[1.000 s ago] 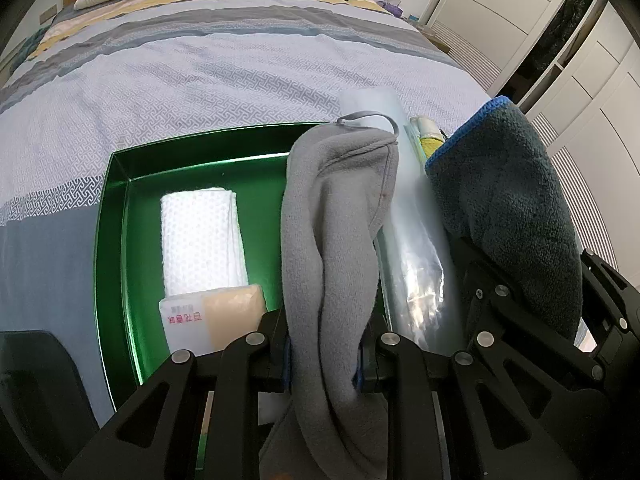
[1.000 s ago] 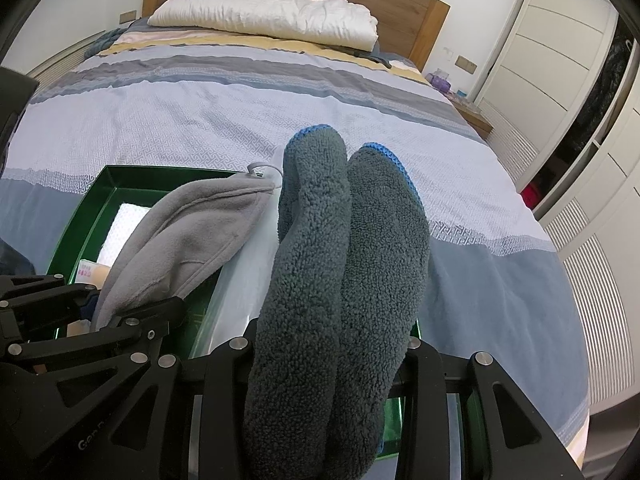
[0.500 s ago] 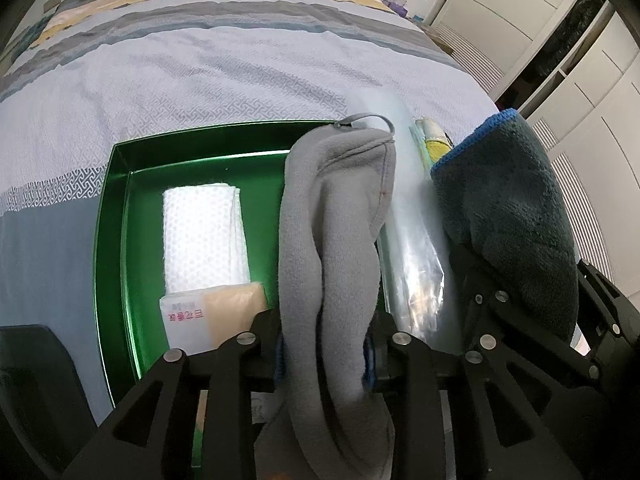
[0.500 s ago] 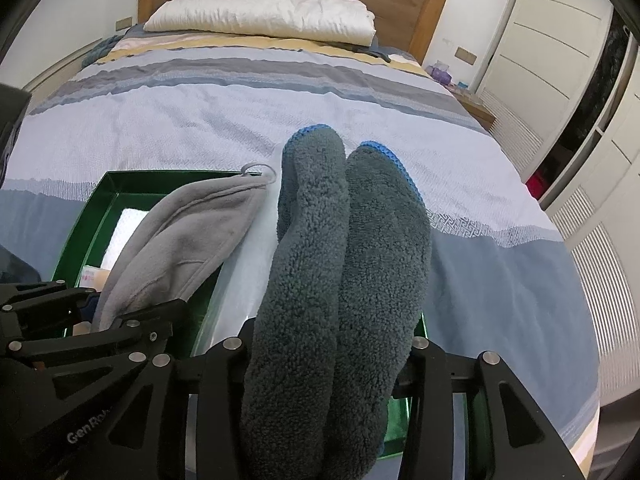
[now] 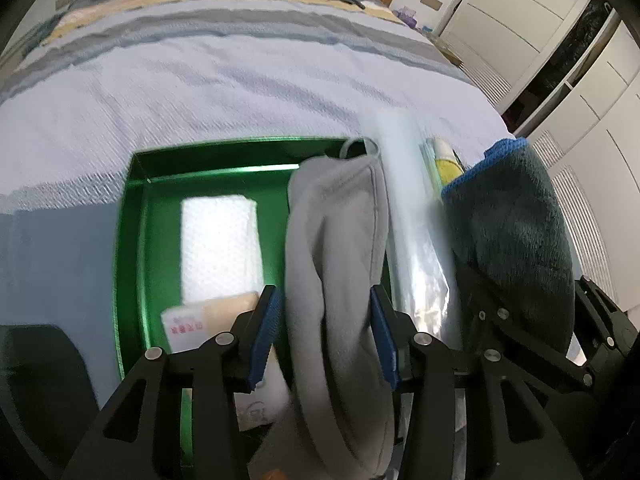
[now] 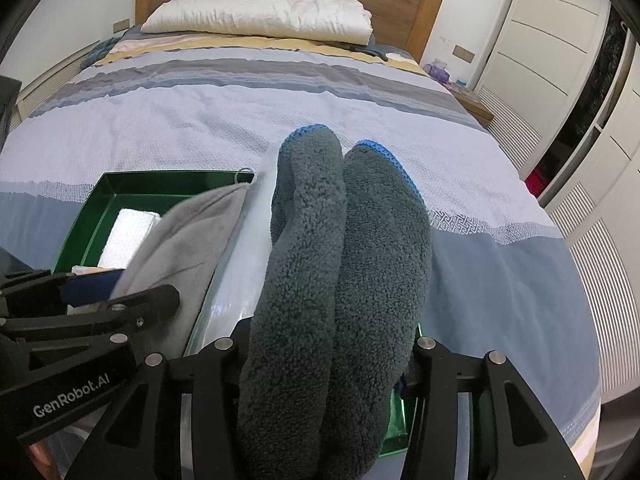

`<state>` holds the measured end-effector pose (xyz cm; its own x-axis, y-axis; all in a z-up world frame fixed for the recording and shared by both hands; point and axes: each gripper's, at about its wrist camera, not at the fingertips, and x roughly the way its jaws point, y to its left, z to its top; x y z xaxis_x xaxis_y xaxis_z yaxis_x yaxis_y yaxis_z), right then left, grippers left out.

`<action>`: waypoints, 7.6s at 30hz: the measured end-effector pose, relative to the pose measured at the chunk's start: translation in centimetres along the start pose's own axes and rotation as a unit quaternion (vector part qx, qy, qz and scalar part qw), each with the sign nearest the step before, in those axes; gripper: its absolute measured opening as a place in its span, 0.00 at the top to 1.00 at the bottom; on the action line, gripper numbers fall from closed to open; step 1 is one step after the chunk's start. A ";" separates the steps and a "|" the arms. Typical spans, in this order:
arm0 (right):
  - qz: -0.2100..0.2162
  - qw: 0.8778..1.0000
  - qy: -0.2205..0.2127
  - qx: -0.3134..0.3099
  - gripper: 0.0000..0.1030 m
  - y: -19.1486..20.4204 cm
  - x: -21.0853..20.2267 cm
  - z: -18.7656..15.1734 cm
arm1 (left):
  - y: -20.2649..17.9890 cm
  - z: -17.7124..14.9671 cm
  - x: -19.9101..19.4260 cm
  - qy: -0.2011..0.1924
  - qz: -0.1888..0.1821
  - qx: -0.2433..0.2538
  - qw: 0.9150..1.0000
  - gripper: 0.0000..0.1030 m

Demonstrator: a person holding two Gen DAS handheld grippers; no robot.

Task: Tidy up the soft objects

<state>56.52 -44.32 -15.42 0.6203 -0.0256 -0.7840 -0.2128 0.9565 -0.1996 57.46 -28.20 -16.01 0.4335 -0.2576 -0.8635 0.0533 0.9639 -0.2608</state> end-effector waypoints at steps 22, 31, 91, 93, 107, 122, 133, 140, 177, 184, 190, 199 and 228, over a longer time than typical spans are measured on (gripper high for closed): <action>0.016 0.999 -0.014 -0.025 0.32 1.6 -2.2 -0.1 | 0.5 0.1 -3.1 -0.041 0.036 -0.004 0.998 0.52; 0.013 0.999 -0.015 -0.036 0.23 2.6 -3.3 -0.3 | 0.9 -0.6 -4.5 -0.050 0.063 -0.003 0.997 0.52; -0.026 0.999 -0.007 -0.045 0.20 3.4 -13.1 -3.0 | -0.2 -6.6 -13.1 -0.065 0.084 -0.007 0.994 0.47; -0.026 0.999 -0.007 -0.044 0.20 3.4 -13.5 -3.3 | -0.1 -7.2 -13.5 -0.063 0.084 -0.010 0.994 0.47; -0.022 0.999 -0.009 -0.023 0.20 4.0 -17.0 -6.1 | 1.3 -12.3 -17.7 -0.069 0.083 -0.014 0.994 0.47; -0.038 0.999 -0.004 0.006 0.19 6.7 -21.3 -11.8 | 2.9 -18.5 -20.4 -0.070 0.077 0.027 0.994 0.38; -0.053 0.998 -0.013 0.032 0.13 9.0 -25.3 -15.7 | 5.9 -22.0 -22.9 -0.093 0.097 0.049 0.990 0.35; -0.058 0.996 -0.028 0.057 0.11 11.5 -29.3 -17.5 | 8.4 -23.7 -24.8 -0.105 0.100 0.050 0.988 0.35; -0.102 0.985 -0.122 0.068 0.03 22.6 -45.8 -24.9 | 16.3 -31.5 -34.6 -0.167 0.062 0.042 0.983 0.18; -0.103 0.983 -0.137 0.065 0.00 23.8 -47.2 -26.2 | 17.5 -32.3 -35.1 -0.170 0.071 0.042 0.982 0.18; -0.104 0.982 -0.144 0.065 0.00 24.7 -47.7 -27.3 | 18.1 -33.5 -35.4 -0.175 0.074 0.047 0.981 0.10; -0.107 0.979 -0.150 0.089 0.00 24.8 -48.1 -28.1 | 17.9 -34.6 -35.9 -0.183 0.079 0.067 0.978 0.08; -0.146 0.965 -0.172 0.133 0.00 25.1 -47.7 -29.8 | 17.9 -35.3 -35.1 -0.193 0.140 0.103 0.966 0.08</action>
<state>-0.89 -27.73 -0.59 0.8486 -0.2500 -0.4662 0.1807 0.9653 -0.1885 11.43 -4.30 -5.64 0.7574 0.0215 -0.6526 0.0463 0.9952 0.0866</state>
